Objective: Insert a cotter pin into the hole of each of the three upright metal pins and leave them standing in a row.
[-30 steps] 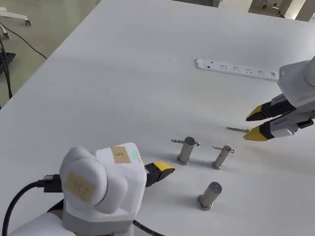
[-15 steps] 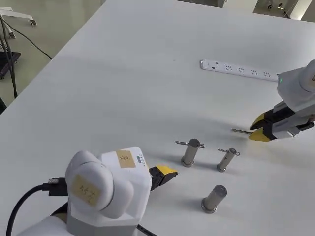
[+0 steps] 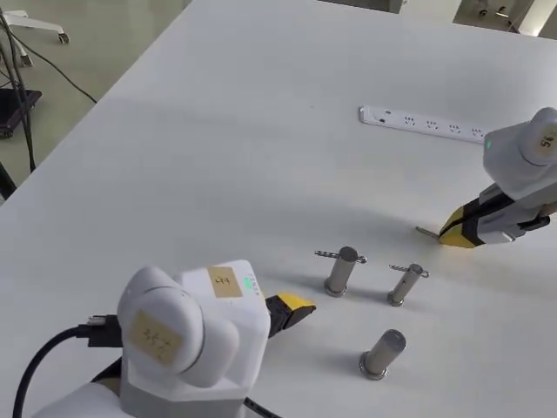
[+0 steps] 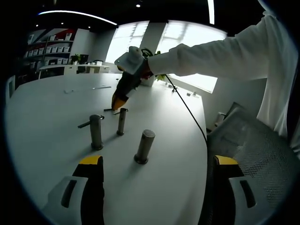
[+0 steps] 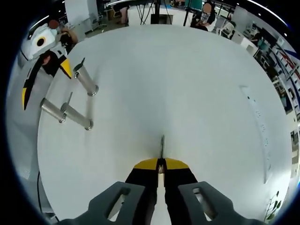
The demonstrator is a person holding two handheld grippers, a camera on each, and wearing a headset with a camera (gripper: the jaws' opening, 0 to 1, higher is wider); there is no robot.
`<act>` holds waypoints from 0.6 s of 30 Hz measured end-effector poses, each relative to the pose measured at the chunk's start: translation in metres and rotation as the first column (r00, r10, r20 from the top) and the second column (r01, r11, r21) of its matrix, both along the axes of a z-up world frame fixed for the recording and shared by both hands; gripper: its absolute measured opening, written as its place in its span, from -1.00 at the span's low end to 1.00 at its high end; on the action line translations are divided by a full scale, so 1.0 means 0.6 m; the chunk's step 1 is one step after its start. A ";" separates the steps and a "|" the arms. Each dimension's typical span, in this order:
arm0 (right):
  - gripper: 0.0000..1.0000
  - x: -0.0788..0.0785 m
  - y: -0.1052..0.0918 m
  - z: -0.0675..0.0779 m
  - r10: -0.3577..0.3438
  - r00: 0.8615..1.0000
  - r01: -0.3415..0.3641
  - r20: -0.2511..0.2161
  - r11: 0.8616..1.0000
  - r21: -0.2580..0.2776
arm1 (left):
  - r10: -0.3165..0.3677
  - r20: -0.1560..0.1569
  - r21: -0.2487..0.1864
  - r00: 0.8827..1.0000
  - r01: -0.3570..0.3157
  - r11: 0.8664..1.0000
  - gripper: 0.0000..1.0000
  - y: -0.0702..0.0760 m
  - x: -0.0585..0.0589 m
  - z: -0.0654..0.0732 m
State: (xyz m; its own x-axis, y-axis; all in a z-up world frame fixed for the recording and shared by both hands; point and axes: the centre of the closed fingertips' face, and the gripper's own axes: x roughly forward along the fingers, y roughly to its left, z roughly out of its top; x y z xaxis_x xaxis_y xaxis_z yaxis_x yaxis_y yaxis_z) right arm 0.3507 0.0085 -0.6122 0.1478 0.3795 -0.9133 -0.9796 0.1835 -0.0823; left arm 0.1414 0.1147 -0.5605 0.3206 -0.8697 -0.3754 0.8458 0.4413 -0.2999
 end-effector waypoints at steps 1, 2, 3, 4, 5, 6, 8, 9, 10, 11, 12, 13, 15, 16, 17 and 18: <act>-1.00 0.001 0.000 -0.001 -0.002 1.000 0.002 -0.001 1.000 -0.001 | 0.000 -0.001 0.000 1.000 0.000 1.000 0.93 0.000 0.000 0.000; -1.00 0.001 -0.001 0.000 -0.001 1.000 0.001 -0.001 1.000 -0.002 | 0.000 -0.002 0.000 1.000 0.000 1.000 0.93 0.000 -0.001 -0.001; -1.00 0.002 -0.001 -0.001 -0.006 1.000 0.006 -0.001 1.000 -0.002 | 0.000 -0.002 0.002 1.000 0.000 1.000 0.93 0.001 -0.001 -0.002; -1.00 0.006 -0.003 -0.002 -0.015 1.000 0.015 -0.004 1.000 0.000 | 0.000 -0.002 0.004 1.000 0.000 1.000 0.93 0.001 -0.002 -0.003; -1.00 0.010 -0.005 -0.003 -0.031 0.999 0.031 -0.009 0.999 0.006 | 0.000 -0.004 0.005 1.000 0.000 1.000 0.92 0.001 -0.003 -0.004; -1.00 0.009 -0.005 -0.002 -0.036 0.999 0.036 -0.009 0.999 0.008 | -0.001 -0.004 0.005 1.000 0.001 1.000 0.92 0.001 -0.003 -0.004; -1.00 0.007 -0.005 -0.002 -0.021 1.000 0.021 0.003 1.000 0.010 | -0.002 -0.005 0.008 1.000 0.002 1.000 0.92 0.002 -0.004 -0.005; -1.00 0.008 -0.005 -0.001 -0.032 0.999 0.032 0.001 0.999 0.013 | -0.001 -0.006 0.009 1.000 0.001 1.000 0.92 0.002 -0.005 -0.005; -1.00 0.007 -0.005 -0.001 -0.055 0.998 0.055 -0.007 0.998 0.016 | 0.001 -0.009 0.010 1.000 -0.001 1.000 0.92 0.003 -0.005 -0.005; -1.00 0.009 -0.005 -0.001 -0.063 0.998 0.064 -0.010 0.998 0.016 | 0.004 -0.013 0.009 1.000 -0.004 1.000 0.92 0.003 -0.006 -0.005; -1.00 0.008 -0.004 0.000 -0.063 0.998 0.063 -0.009 0.998 0.015 | 0.004 -0.018 0.008 1.000 -0.004 1.000 0.91 0.004 -0.007 -0.005; -1.00 0.008 -0.005 0.000 -0.066 0.998 0.066 -0.011 0.998 0.014 | 0.005 -0.023 0.003 1.000 -0.005 1.000 0.91 0.003 -0.008 -0.004; -1.00 0.007 -0.004 0.000 -0.080 0.997 0.080 -0.013 0.997 0.007 | 0.014 -0.024 -0.002 1.000 -0.014 1.000 0.92 0.004 -0.007 -0.002; -1.00 0.006 -0.004 0.001 -0.086 0.996 0.086 -0.013 0.996 -0.002 | 0.015 -0.024 0.000 1.000 -0.015 1.000 0.92 0.005 -0.006 -0.002; -1.00 0.006 -0.004 0.001 -0.087 0.996 0.087 -0.013 0.996 -0.007 | 0.016 -0.023 0.000 1.000 -0.016 1.000 0.92 0.005 -0.006 -0.002; -1.00 0.004 -0.004 0.001 -0.084 0.996 0.084 -0.010 0.996 -0.014 | 0.019 -0.022 0.001 1.000 -0.019 1.000 0.92 0.005 -0.005 -0.001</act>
State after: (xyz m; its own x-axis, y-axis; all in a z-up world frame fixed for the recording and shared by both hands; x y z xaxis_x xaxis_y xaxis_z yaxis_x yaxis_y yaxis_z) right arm 0.3530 0.0062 -0.6114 0.1687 0.3542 -0.9198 -0.9616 0.2642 -0.0746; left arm 0.1383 0.1178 -0.5610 0.3287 -0.8633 -0.3831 0.8307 0.4572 -0.3176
